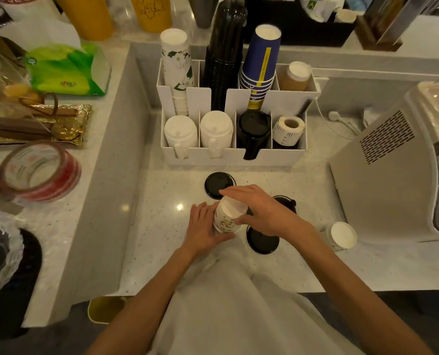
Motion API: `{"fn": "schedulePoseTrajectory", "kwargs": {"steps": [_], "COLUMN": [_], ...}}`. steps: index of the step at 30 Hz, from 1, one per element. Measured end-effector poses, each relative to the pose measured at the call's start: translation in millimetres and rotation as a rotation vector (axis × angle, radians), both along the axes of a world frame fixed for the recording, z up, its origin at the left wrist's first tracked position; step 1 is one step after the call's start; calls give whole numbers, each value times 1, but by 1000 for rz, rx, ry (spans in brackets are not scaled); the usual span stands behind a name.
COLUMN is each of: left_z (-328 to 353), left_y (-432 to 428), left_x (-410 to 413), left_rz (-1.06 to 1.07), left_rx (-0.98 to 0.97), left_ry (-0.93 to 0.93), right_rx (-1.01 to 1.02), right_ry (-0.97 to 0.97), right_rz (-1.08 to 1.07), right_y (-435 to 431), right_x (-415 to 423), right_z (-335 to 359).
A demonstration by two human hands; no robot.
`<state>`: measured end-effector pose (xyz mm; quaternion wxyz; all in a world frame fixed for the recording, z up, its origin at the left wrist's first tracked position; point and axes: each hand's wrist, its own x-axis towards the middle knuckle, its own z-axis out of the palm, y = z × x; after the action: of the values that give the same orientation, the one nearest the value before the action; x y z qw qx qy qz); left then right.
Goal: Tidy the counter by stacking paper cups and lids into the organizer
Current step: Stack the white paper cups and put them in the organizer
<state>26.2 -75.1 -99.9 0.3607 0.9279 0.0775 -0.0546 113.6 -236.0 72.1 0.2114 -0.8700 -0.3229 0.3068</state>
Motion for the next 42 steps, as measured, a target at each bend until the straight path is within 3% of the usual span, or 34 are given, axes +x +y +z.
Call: {"fn": "schedulePoseTrajectory", "kwargs": {"steps": [3, 6, 11, 17, 20, 23, 31, 39, 42], "left_z": [-4, -7, -11, -12, -11, -11, -13, 1, 3], "left_y": [1, 2, 2, 3, 4, 5, 6, 6, 7], "left_x": [1, 1, -1, 1, 1, 0, 0, 1, 1], "left_rz": [1, 10, 20, -8, -11, -21, -24, -46, -40], "left_rx": [15, 2, -10, 32, 26, 26, 31, 27, 9], "left_ry": [-27, -20, -58, -59, -48, -46, -28, -36, -37], "right_rx": [58, 42, -262, -271, -195, -109, 391, 182, 106], "right_ry": [60, -67, -312, -144, -212, -290, -293, -209, -220], "right_rz": [-102, -309, -588, -864, -893, -823, -507, 164, 306], "right_y": [-12, -51, -133, -157, -161, -163, -94, -19, -3], "right_x": [-5, -5, -19, -46, -44, -35, -11, 3, 5], "right_z": [3, 8, 7, -7, -2, 17, 96, 117, 101]}}
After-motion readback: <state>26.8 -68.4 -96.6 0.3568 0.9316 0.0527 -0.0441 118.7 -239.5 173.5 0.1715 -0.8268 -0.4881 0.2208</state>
